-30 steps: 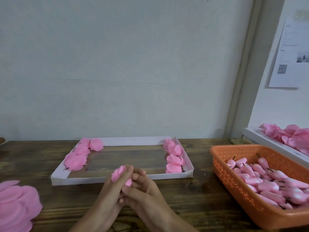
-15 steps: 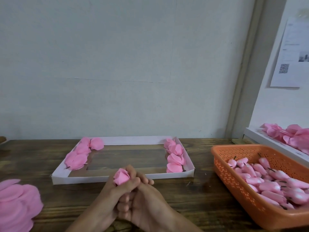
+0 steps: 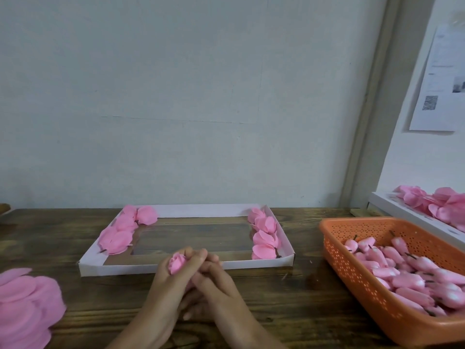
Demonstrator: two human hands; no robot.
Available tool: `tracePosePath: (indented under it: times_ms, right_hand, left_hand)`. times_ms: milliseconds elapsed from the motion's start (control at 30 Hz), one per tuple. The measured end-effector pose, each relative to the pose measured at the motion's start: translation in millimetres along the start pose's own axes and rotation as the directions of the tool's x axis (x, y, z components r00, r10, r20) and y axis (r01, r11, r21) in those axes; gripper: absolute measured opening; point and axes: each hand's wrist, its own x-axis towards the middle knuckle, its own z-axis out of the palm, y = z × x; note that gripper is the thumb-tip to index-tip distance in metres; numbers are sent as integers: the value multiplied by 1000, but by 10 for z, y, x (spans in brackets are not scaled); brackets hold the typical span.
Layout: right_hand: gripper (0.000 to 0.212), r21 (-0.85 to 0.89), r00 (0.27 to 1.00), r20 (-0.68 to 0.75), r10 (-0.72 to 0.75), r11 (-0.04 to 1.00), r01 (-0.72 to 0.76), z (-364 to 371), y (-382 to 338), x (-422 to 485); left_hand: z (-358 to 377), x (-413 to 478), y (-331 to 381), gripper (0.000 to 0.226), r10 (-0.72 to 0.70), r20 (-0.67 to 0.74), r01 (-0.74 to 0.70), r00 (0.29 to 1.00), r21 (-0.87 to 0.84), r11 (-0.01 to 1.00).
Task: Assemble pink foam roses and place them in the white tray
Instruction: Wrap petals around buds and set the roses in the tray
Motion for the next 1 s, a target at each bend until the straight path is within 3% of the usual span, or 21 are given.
tracePosePath:
  times_ms: [133, 267, 400, 567, 767, 1000]
  right_hand:
    - [29, -144, 988, 14, -157, 977, 157, -23, 29, -19]
    - [25, -28, 997, 63, -54, 998, 56, 4, -28, 3]
    - [25, 146, 987, 138, 82, 984, -102, 7, -48, -10]
    - [22, 61, 995, 27, 97, 993, -99, 37, 8, 3]
    - [25, -59, 996, -11, -84, 995, 83, 44, 18, -42]
    - [20, -85, 1000, 16, 16, 996, -15, 69, 5, -39]
  left_hand:
    - [-25, 4, -2, 53, -36, 10, 35, 999, 27, 999]
    - [-35, 7, -16, 45, -30, 125, 23, 992, 56, 998]
    - [-56, -18, 26, 49, -24, 179, 32, 983, -46, 998]
    - [-45, 8, -27, 49, -17, 105, 15, 994, 21, 1000]
    - [-17, 0, -22, 69, -56, 92, 51, 994, 63, 997]
    - [-60, 9, -21, 56, -44, 129, 32, 991, 95, 995]
